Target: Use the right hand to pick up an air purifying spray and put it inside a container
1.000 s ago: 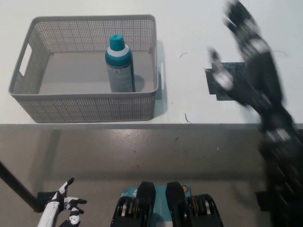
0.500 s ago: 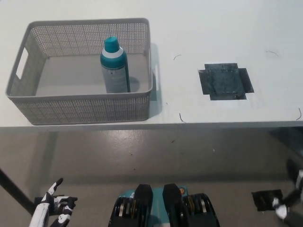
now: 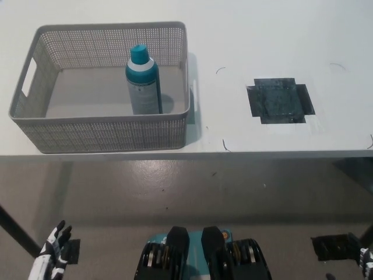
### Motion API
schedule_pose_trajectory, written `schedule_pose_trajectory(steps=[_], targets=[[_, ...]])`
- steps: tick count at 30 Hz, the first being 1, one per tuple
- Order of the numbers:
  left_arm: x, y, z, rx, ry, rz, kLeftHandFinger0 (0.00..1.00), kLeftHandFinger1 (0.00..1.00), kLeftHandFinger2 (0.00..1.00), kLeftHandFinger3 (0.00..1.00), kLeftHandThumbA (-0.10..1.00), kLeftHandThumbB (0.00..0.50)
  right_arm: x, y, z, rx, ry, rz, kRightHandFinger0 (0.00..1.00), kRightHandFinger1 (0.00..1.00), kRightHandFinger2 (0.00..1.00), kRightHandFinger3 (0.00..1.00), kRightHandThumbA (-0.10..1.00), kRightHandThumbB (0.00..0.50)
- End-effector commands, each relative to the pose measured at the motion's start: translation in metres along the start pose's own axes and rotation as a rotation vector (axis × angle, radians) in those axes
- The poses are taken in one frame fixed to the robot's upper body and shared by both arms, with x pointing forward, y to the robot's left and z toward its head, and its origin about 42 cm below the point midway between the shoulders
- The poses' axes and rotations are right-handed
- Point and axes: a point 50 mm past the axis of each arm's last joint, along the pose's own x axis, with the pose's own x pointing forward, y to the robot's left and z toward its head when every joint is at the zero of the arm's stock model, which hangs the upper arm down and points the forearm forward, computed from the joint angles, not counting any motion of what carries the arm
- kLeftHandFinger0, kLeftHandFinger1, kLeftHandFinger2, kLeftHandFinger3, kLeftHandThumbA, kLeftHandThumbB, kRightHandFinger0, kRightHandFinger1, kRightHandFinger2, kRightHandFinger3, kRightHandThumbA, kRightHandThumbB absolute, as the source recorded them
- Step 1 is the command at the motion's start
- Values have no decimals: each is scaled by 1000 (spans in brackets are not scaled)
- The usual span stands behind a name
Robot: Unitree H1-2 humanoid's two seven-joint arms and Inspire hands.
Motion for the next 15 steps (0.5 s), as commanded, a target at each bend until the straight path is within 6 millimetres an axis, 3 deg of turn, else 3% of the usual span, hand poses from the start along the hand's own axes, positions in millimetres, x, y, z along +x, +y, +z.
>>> schedule_pose_trajectory(steps=[1,4,10,15], targets=[[-7,8,8,-10,-33,0,1000,1000,1000,1000,868,500,10,5,13,-35,-109,40,1000,1000,1000,1000,713,452],[-11,7,9,-12,-33,6,1000,1000,1000,1000,854,478,11,5,13,-25,-111,43,1000,1000,1000,1000,716,441],[-14,11,11,-38,-46,43,1000,1000,1000,1000,834,499,24,7,17,-20,-130,52,1000,1000,1000,1000,702,439],[-7,8,5,-19,-42,41,1000,1000,1000,1000,860,455,28,2,20,-24,-142,52,1000,1000,1000,1000,709,451]])
